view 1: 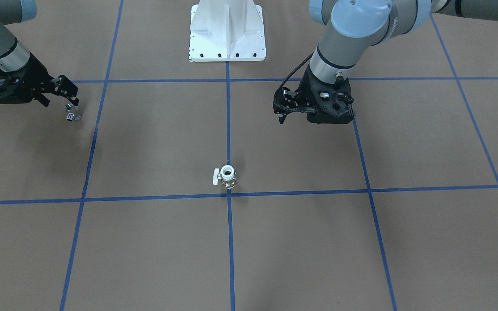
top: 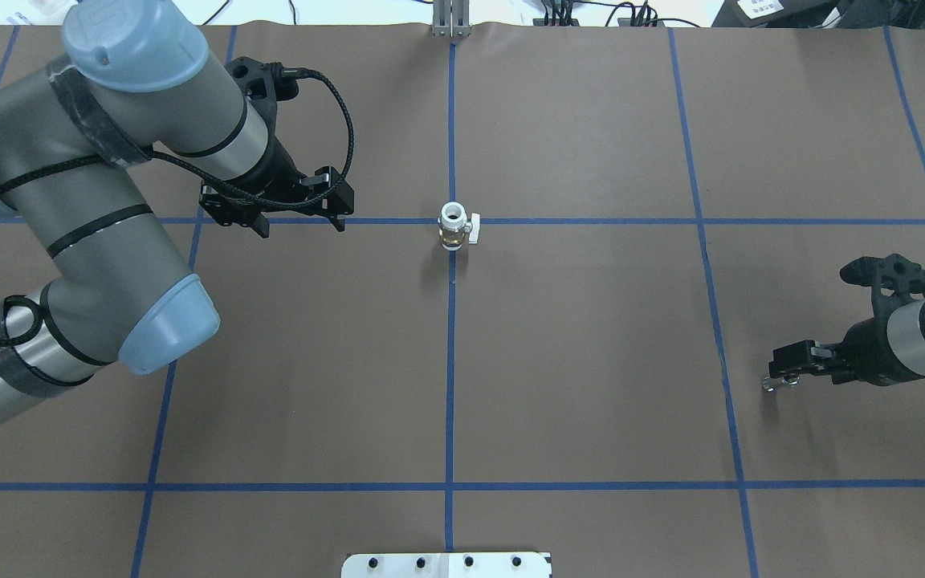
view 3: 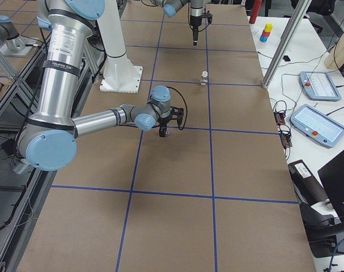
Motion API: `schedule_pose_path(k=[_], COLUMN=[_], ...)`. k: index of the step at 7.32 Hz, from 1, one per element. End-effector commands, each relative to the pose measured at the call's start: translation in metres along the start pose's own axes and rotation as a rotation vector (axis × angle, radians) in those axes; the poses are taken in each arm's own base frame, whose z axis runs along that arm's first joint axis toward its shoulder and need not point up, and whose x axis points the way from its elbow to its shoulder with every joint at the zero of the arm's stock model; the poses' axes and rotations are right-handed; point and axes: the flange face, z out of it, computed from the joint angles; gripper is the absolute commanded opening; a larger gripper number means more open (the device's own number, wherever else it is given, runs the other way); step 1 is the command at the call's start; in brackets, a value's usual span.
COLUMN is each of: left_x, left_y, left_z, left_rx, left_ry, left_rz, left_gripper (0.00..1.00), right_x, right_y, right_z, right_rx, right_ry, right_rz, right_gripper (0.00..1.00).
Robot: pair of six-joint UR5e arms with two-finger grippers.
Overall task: Assemble PPR valve and pipe with both arms
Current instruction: 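Withdraw the left gripper while the right gripper moves toward the chrome valve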
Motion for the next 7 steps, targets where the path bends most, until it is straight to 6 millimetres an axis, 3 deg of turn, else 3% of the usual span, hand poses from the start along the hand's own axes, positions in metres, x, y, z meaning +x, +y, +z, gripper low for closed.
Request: schedule_pose_path(k=[1, 5, 6, 7], left_x=[-0.001, -0.002, -0.002, -0.002], left_y=[-0.001, 0.0, 0.0, 0.0], left_z=[0.001, -0.001, -0.001, 0.0], left_rx=[0.001, 0.001, 0.001, 0.001], left_ry=[-0.003, -0.002, -0.002, -0.002], left_rz=[0.001, 0.002, 0.002, 0.003], left_gripper=[1.0, 1.0, 1.0, 1.0], right_x=[0.002, -0.01, -0.01, -0.01], right_y=[-0.003, 0.0, 0.0, 0.0], right_z=[0.012, 0.029, 0.029, 0.027], right_rx=[0.003, 0.014, 0.016, 0.018], right_ry=[0.024, 0.036, 0.037, 0.034], right_rz=[0.004, 0.036, 0.034, 0.035], right_gripper=[0.93, 0.84, 0.68, 0.42])
